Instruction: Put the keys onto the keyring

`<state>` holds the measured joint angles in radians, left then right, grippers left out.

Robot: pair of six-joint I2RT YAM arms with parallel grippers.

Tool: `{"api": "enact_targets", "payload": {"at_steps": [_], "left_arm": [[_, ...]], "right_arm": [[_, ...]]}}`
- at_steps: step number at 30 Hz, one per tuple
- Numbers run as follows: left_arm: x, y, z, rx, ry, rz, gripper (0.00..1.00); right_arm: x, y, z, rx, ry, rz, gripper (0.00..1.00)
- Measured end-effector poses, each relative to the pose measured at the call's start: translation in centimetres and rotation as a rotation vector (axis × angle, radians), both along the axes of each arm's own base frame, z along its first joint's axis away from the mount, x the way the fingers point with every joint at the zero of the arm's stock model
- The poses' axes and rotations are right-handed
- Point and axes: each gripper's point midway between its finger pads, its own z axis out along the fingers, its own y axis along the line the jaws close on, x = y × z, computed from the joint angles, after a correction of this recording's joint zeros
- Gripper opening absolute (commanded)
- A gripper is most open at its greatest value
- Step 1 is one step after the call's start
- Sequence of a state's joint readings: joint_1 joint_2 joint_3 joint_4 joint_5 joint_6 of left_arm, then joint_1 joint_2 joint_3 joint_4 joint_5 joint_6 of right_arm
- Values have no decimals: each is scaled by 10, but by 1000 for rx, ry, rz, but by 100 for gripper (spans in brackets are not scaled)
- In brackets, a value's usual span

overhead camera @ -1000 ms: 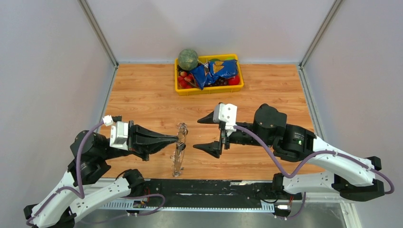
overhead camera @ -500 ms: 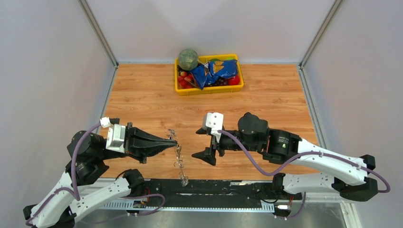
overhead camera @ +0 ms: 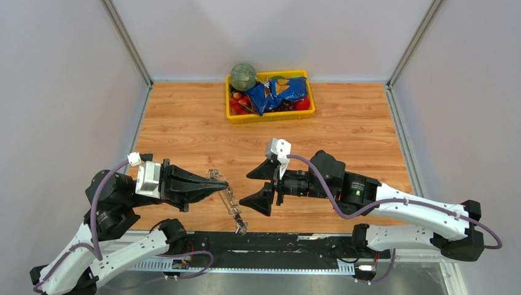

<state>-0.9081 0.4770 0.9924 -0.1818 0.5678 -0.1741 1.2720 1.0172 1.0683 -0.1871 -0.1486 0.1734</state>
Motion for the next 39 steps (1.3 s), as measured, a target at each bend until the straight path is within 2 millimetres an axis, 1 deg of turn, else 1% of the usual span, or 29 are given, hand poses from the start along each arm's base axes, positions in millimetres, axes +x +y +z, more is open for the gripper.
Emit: {"api": "enact_targets", "payload": {"at_steps": [11, 18, 21, 28, 34, 39], "left_arm": [[-2, 1, 2, -8, -5, -4, 0], [-6, 1, 4, -15, -16, -28, 0], [-10, 1, 4, -12, -19, -47, 0], [-19, 1, 10, -12, -29, -99, 0], [-25, -2, 12, 0, -37, -148, 0], [-27, -8, 12, 17, -39, -183, 0]], "right_arm": [[4, 17, -6, 17, 67, -16, 79], [15, 17, -13, 22, 112, -57, 78], [17, 20, -13, 29, 129, -50, 78], [6, 33, -12, 54, 169, 23, 77], [-3, 36, -10, 84, 191, 78, 77], [-11, 37, -22, 98, 224, 117, 74]]}}
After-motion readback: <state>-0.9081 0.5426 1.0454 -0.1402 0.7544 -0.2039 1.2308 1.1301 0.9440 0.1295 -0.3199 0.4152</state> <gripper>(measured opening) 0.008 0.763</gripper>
